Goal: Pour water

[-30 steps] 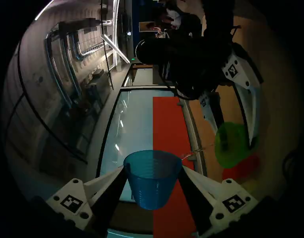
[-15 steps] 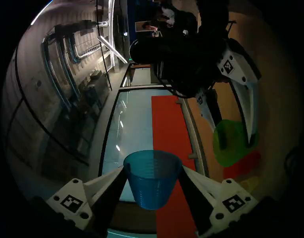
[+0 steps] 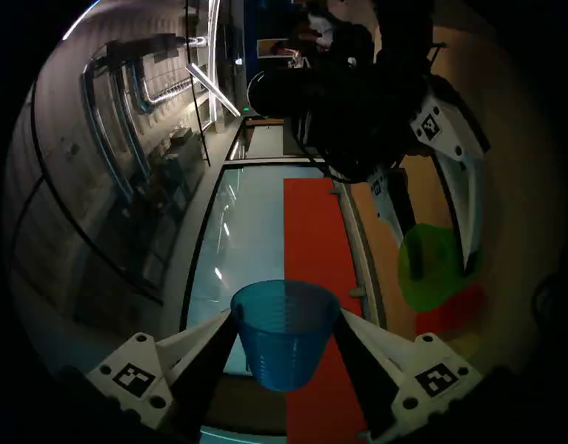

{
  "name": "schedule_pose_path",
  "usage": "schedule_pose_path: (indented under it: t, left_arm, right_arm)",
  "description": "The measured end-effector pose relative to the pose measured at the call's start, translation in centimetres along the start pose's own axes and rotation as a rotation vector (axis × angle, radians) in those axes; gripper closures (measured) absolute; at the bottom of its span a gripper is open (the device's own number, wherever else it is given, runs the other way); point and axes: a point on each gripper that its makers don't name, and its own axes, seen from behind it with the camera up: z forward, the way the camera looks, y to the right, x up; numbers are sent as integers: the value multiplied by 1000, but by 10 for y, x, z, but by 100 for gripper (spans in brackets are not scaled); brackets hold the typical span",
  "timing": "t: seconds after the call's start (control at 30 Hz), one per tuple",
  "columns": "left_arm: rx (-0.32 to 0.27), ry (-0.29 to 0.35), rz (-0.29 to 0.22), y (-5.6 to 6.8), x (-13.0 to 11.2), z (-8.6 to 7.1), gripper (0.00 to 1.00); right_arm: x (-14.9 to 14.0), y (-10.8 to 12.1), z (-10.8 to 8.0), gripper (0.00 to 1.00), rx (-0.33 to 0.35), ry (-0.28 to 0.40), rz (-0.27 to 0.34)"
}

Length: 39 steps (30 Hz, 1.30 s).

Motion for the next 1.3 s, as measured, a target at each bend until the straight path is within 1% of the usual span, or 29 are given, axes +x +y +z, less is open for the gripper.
schedule_pose_path:
  t: [0.2,0.3,0.53,0.8,1.0,1.1,1.23,1.3]
  left_arm:
    - [4,-10,-85,2,-7,-1,14]
    - [16,-17,-155,1,-11,-2,14]
    - [27,-40,-397,3,-24,-3,14]
    - [63,-56,-640,-2,-38,-7,14]
    - [67,-53,-825,-1,-44,-7,14]
    - [70,-52,-928,1,-48,-6,14]
    - [73,-45,-1083,4,-55,-6,14]
    - [75,-39,-1153,5,-59,-6,14]
  right_arm:
    - [1,0,-1,12,-5,1,-5]
    - [3,0,-1,12,-9,0,-6]
    - [5,0,-1,12,-19,-1,-13]
    - [6,1,-2,12,-25,-1,-17]
    - [6,2,-4,12,-32,1,-17]
    - [5,4,-5,12,-36,4,-18]
    - [5,5,-7,12,-39,7,-12]
    - [5,5,-8,12,-40,9,-11]
